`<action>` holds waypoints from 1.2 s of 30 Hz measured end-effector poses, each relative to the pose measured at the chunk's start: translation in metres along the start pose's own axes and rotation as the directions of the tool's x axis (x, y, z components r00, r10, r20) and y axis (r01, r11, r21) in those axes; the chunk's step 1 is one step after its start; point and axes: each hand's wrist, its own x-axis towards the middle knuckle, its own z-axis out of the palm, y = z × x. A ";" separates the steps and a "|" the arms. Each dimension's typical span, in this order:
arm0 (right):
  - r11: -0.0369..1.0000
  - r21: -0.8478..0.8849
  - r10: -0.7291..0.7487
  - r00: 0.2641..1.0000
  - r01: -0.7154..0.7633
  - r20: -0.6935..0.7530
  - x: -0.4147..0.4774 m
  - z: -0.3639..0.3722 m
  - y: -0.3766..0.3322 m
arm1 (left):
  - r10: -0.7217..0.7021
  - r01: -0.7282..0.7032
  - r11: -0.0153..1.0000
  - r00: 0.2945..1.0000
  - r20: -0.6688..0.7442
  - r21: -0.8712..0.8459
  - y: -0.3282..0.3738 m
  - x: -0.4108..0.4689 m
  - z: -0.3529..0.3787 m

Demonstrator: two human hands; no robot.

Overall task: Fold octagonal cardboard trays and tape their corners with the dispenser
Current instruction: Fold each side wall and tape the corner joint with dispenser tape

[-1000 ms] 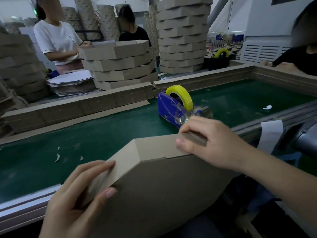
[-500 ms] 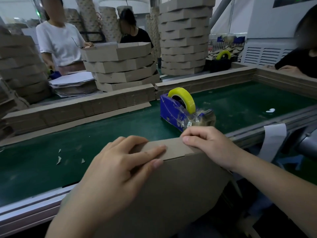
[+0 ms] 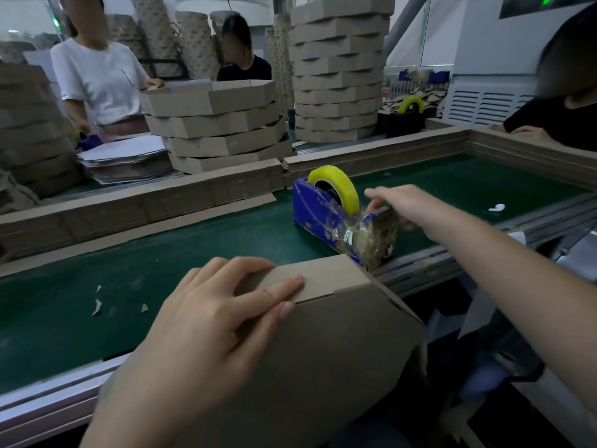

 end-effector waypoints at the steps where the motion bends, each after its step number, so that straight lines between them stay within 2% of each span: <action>1: 0.998 0.057 0.031 0.998 -0.034 0.052 0.000 0.000 0.001 | 0.000 0.000 1.000 1.000 -0.001 0.003 0.000 0.000 0.000; 3: 0.961 0.270 0.047 0.995 -0.068 0.082 0.002 -0.004 0.001 | 0.000 0.000 1.000 1.000 -0.006 0.008 0.000 0.001 0.000; 5: 0.863 0.487 0.090 0.990 -0.131 0.107 0.004 -0.009 0.000 | -0.007 0.007 1.000 1.000 -0.007 0.009 0.000 0.002 0.000; 8: 0.752 0.626 0.167 0.979 -0.206 0.121 -0.001 -0.008 -0.004 | -0.010 0.010 1.000 1.000 -0.006 0.007 0.000 0.001 0.000; 11: 0.657 0.750 0.102 0.995 -0.073 0.007 -0.009 -0.001 0.005 | -0.010 0.010 1.000 1.000 -0.006 0.007 0.000 0.001 0.001; 16: 0.381 0.914 -0.064 0.990 0.142 -0.127 -0.024 0.010 0.034 | -0.021 0.021 1.000 1.000 -0.003 0.004 -0.001 0.004 0.001; 19: 0.315 0.927 -0.105 0.978 0.206 -0.182 -0.026 0.021 0.044 | -0.015 0.015 1.000 1.000 0.003 -0.007 -0.001 0.006 0.001; 20: 0.332 0.920 -0.090 0.978 0.208 -0.188 -0.025 0.024 0.048 | -0.013 0.013 1.000 1.000 0.004 -0.008 -0.001 0.006 0.001; 21: 0.404 0.888 -0.070 0.975 0.220 -0.210 -0.024 0.026 0.052 | -0.014 0.014 1.000 1.000 0.005 -0.009 0.000 0.007 0.001; 22: 0.543 0.805 -0.060 0.967 0.240 -0.248 -0.024 0.025 0.056 | -0.017 0.017 1.000 1.000 0.004 -0.009 0.000 0.007 0.001; 23: 0.733 0.635 -0.067 0.955 0.244 -0.289 -0.024 0.022 0.059 | -0.017 0.017 1.000 1.000 0.001 -0.008 0.000 0.007 0.001; 24: 0.898 0.382 -0.091 0.942 0.217 -0.322 -0.024 0.017 0.064 | -0.014 0.014 1.000 1.000 -0.004 -0.009 0.000 0.007 0.002; 25: 0.981 0.110 -0.115 0.930 0.163 -0.349 -0.025 0.011 0.067 | -0.009 0.009 1.000 1.000 -0.013 -0.010 0.000 0.008 0.002; 26: 0.988 -0.090 -0.149 0.912 0.124 -0.383 -0.030 0.006 0.069 | -0.004 0.004 1.000 1.000 -0.021 -0.009 0.000 0.008 0.003; 27: 0.973 -0.187 -0.202 0.884 0.133 -0.422 -0.038 0.002 0.068 | 0.000 0.000 1.000 1.000 -0.027 -0.006 0.000 0.007 0.003; 29: 0.946 -0.167 -0.324 0.820 0.278 -0.472 -0.060 -0.001 0.056 | 0.000 0.000 1.000 0.999 -0.040 0.002 0.001 0.009 0.004; 31: 0.886 -0.037 -0.427 0.781 0.463 -0.455 -0.092 0.002 0.032 | 0.004 -0.004 1.000 0.999 -0.040 0.005 0.002 0.011 0.005; 33: 0.780 0.124 -0.528 0.751 0.614 -0.396 -0.127 0.014 0.008 | 0.017 -0.017 1.000 0.999 -0.035 0.008 0.002 0.013 0.006; 34: 0.730 0.234 -0.548 0.754 0.642 -0.362 -0.144 0.023 -0.002 | 0.023 -0.023 1.000 0.999 -0.032 0.011 0.002 0.013 0.006; 36: 0.655 0.481 -0.509 0.811 0.583 -0.288 -0.169 0.046 -0.012 | 0.024 -0.023 1.000 0.999 -0.030 0.015 0.003 0.013 0.006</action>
